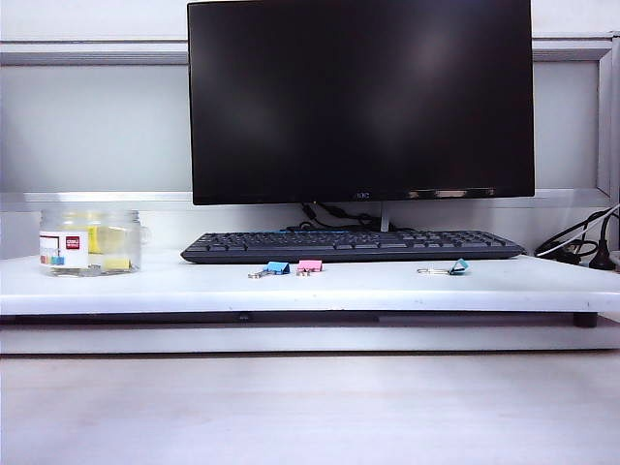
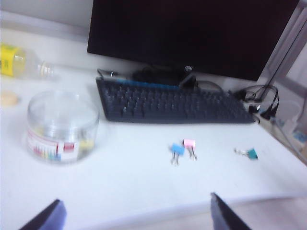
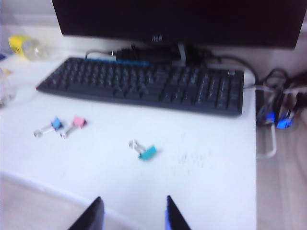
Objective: Pick up the clips with the largest number of clips of the same color on the table and place them in a round transparent plastic box.
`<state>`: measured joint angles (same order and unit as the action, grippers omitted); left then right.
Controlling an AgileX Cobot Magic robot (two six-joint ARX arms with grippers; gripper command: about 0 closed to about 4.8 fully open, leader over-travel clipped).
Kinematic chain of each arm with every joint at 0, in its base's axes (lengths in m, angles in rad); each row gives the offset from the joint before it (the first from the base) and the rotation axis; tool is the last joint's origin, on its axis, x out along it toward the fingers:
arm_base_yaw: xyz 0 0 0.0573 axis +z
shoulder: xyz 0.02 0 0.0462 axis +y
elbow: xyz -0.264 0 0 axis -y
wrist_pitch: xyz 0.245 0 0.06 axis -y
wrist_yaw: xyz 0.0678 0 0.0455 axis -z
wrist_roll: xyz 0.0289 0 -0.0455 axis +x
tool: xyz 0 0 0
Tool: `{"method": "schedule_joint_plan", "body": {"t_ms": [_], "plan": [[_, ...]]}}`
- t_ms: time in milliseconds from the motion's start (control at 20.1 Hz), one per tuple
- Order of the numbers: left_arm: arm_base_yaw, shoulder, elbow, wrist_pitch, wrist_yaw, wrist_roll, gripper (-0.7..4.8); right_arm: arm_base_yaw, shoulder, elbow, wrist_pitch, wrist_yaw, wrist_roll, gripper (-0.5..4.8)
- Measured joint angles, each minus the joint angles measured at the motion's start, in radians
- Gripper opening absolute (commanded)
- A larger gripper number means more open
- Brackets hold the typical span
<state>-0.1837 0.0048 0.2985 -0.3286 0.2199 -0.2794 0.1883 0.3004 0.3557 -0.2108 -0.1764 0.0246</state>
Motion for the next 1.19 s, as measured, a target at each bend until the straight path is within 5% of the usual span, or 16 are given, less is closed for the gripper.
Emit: {"method": "schedule_joint_plan", "body": {"t_ms": [596,795,1193], "plan": [[0.0,0.0,-0.179,0.07,0.0,0.084,3.99,0.095,0.0,-0.198,0.22,-0.005,0.031,1.66],[0.0,0.0,-0.206,0.071,-0.001,0.172,3.98,0.11,0.0,-0.275,0.221,0.005,0.027,1.66],[0.0,0.0,-0.22,0.076,-0.187,0.241,3.98,0.112,0.0,-0.341,0.292,0.156,-0.031,1.66]]}}
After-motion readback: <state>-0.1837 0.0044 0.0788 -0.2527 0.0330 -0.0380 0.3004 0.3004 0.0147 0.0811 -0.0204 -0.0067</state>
